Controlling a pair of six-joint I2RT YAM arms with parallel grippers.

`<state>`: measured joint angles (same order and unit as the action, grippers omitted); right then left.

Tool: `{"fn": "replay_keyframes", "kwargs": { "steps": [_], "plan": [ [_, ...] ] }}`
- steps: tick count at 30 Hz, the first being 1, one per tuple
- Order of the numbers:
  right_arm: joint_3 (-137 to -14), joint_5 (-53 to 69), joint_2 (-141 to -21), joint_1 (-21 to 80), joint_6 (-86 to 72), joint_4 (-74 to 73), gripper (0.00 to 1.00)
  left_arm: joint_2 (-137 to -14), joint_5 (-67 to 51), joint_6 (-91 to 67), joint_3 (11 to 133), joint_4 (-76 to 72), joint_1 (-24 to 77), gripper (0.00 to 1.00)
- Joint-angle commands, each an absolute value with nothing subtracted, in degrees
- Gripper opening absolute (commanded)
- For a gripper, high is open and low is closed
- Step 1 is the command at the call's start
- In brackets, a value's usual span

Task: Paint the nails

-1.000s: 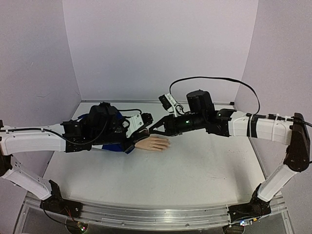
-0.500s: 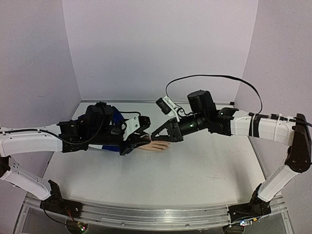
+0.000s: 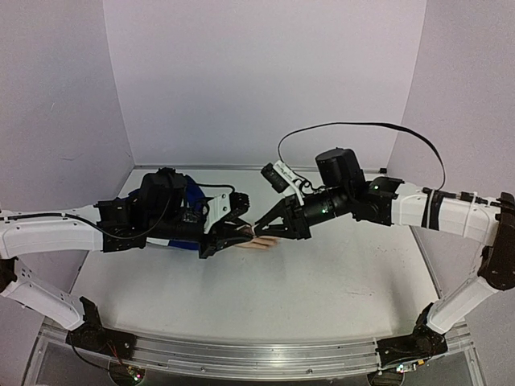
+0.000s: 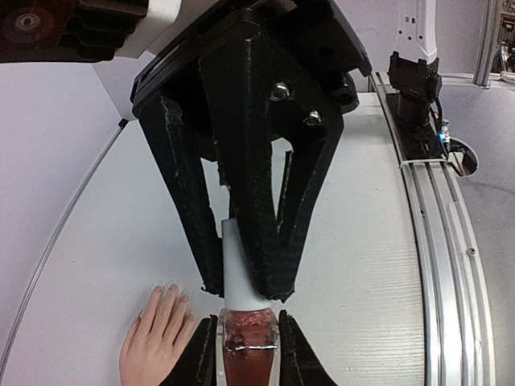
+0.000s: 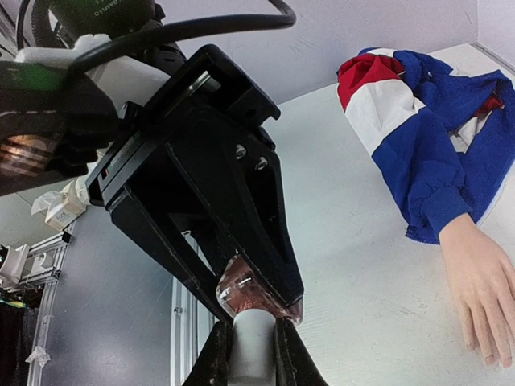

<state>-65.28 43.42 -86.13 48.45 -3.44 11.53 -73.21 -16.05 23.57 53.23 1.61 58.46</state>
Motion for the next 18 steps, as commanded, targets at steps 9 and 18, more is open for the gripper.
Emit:
{"fn": "replay_keyframes", "kwargs": {
  "steps": [9,18],
  "plan": [
    [-65.4,45.7,-81.5,48.6,-0.7,11.9,0.00,-73.2,-17.2,23.7,55.4,4.4,57.8,0.00],
    [-67.9,33.8,-83.4,49.0,-10.7,11.7,0.61,-74.8,-8.1,21.7,57.0,4.3,57.8,0.00]
  ]
}}
